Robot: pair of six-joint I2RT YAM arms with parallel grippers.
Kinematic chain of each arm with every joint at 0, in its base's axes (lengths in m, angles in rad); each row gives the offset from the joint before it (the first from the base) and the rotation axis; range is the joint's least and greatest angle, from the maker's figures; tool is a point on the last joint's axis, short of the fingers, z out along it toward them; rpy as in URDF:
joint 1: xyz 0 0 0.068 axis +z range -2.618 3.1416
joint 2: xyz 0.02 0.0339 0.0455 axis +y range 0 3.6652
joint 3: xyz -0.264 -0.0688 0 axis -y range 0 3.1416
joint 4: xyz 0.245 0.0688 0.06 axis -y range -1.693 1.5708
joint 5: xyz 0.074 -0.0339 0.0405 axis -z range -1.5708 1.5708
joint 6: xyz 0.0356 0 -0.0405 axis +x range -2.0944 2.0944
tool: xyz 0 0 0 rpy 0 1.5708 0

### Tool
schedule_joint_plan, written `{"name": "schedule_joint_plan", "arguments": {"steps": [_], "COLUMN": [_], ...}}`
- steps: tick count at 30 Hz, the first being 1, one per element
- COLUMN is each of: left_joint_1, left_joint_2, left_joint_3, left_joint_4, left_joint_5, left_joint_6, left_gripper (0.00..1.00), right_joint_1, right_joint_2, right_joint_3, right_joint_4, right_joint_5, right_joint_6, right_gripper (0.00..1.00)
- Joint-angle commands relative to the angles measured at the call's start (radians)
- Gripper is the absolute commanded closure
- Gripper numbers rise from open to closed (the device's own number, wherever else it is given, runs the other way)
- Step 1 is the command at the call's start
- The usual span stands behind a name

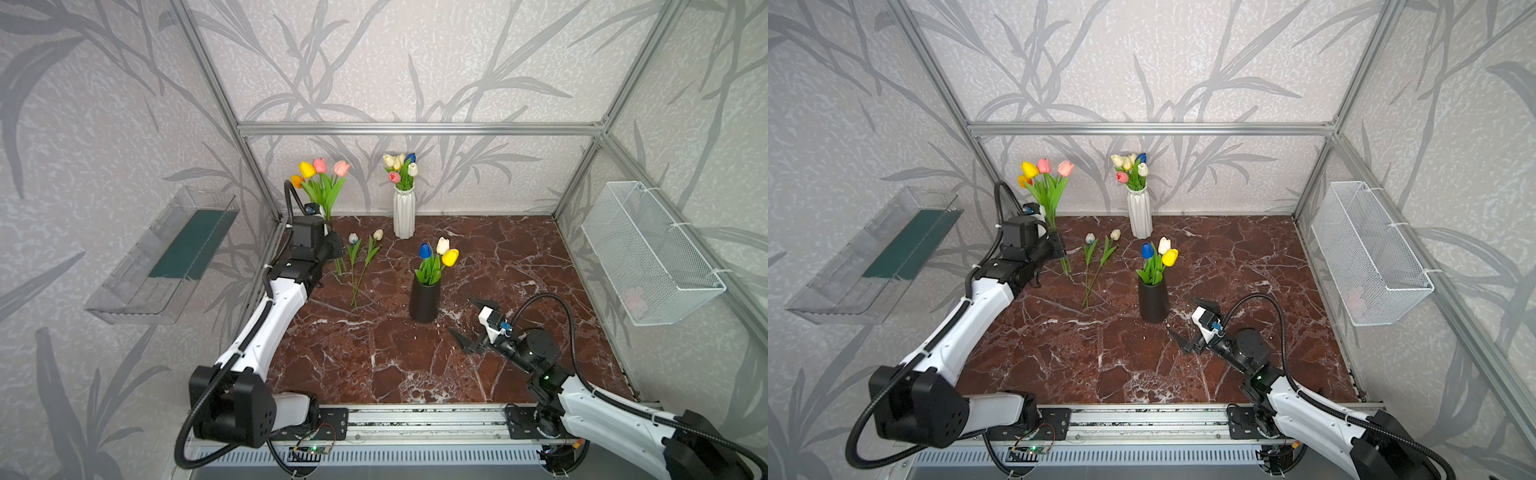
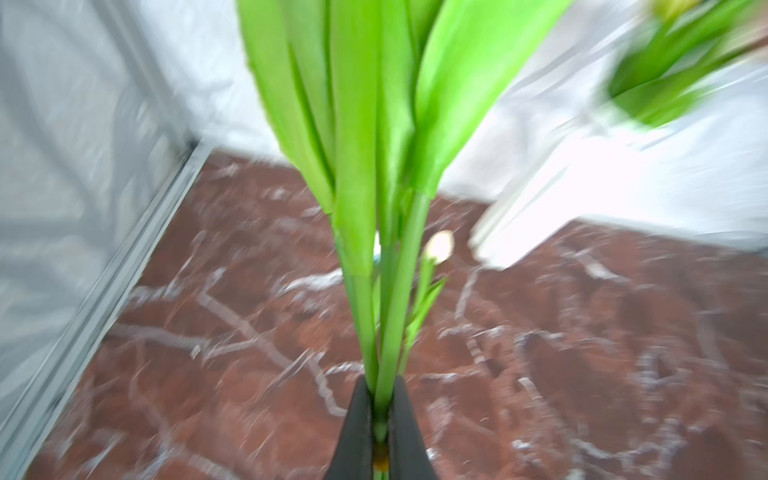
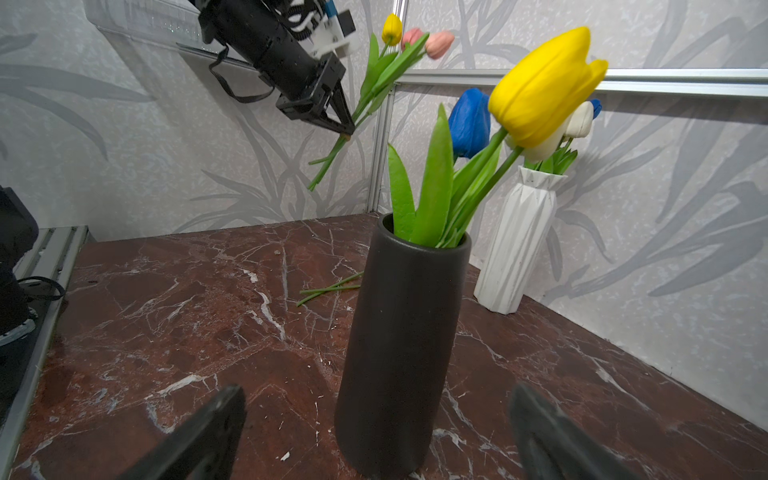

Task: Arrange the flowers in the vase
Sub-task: 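Lift the pink and yellow tulip bundle upward with the left gripper, then carry the tulip bundle over the black cup with the left gripper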

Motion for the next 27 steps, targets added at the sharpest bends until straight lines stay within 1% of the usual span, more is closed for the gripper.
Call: {"name": "schedule_joint_plan", "arguments": {"steps": [1, 3, 7, 10, 14, 18, 20, 22, 24, 27], "left_joint_1": [-0.090, -0.140, -0.175, -0.208, -0.240, -0.280, -0.321, -0.370, -0.412, -0.435], "left_joint_2": [-0.086, -0.132, -0.156, -0.154, -0.144, -0.153, -0.172, -0.177, -0.163, -0.111], "left_joint_3": [-0.100, -0.160, -0.216, -0.252, -0.244, -0.297, -0.318, -0.327, -0.331, -0.322], "left_joint_4": [0.297, 0.436, 0.636, 0.799, 0.855, 0.946, 0.940, 0.929, 0.914, 0.918], "left_joint_5": [0.161, 0.210, 0.391, 0.506, 0.595, 0.620, 0.614, 0.599, 0.556, 0.538], "left_joint_6": [0.096, 0.121, 0.092, 0.072, 0.047, -0.001, -0.001, 0.027, 0.066, 0.094], "left_gripper": [1.00, 1.00, 1.00, 1.00, 1.00, 1.00, 1.00, 1.00, 1.00, 1.00], "right_joint_1": [0.008, 0.008, 0.008, 0.009, 0.008, 0.008, 0.008, 0.008, 0.008, 0.008], "right_joint_2": [-0.008, -0.007, -0.011, -0.024, -0.040, -0.053, -0.053, -0.049, -0.042, -0.037], "right_joint_3": [0.009, 0.009, 0.007, 0.007, 0.006, 0.005, 0.000, -0.002, -0.004, -0.004], "right_joint_4": [0.039, 0.039, 0.041, 0.032, 0.021, 0.012, 0.020, 0.030, 0.039, 0.050], "right_joint_5": [-0.010, -0.010, -0.006, -0.013, -0.010, -0.002, 0.005, 0.008, 0.006, -0.004], "right_joint_6": [0.008, 0.008, 0.006, 0.009, 0.006, 0.004, 0.003, 0.006, 0.011, 0.016], "right_gripper": [0.01, 0.01, 0.01, 0.01, 0.01, 0.01, 0.01, 0.01, 0.01, 0.01]}}
